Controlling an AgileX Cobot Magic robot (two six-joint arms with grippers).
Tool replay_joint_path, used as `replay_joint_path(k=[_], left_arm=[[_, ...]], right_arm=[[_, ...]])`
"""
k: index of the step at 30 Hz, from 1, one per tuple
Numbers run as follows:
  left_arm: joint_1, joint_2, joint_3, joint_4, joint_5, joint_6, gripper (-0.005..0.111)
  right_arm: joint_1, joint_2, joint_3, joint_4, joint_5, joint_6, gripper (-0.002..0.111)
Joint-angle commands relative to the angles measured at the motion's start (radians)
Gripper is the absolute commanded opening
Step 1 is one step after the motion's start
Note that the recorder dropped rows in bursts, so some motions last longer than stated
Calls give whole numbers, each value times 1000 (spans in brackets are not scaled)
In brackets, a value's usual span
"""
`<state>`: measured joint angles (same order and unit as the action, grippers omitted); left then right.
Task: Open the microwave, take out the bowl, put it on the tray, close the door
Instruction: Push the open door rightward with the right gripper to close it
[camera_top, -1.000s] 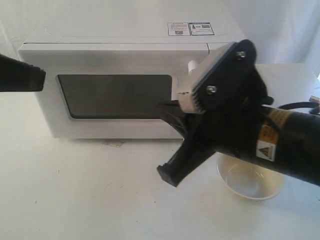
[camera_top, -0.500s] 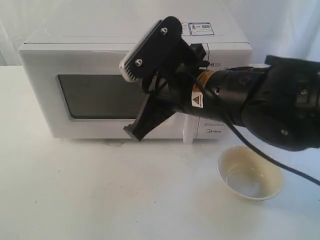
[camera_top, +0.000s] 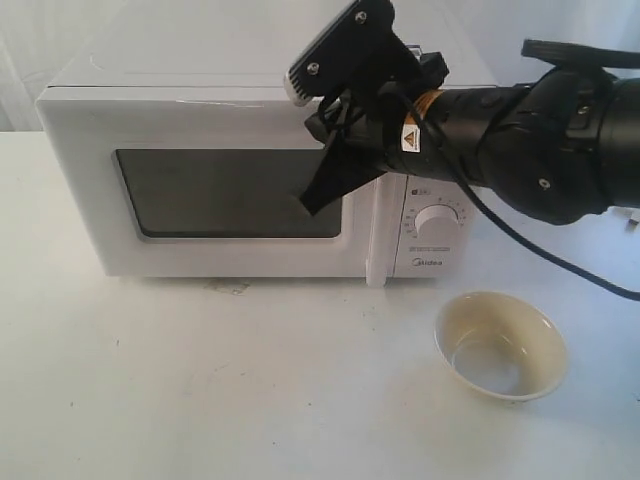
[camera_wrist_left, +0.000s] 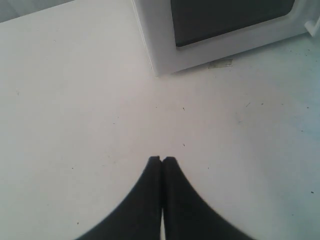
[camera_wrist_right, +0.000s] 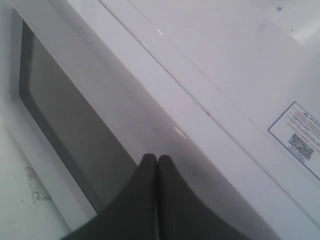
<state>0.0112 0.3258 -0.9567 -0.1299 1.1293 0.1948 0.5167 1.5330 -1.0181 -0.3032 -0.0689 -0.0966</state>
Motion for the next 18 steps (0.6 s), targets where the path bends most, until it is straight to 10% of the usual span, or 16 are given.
replay_joint_path(k=[1,18], left_arm=[[-5,-11,3,5,71,-13,0],[-5,-11,3,4,72,-13,0]], right_arm=[[-11,15,-19,-8,23,-16,0],[0,3,-17,-12,101,-57,0]])
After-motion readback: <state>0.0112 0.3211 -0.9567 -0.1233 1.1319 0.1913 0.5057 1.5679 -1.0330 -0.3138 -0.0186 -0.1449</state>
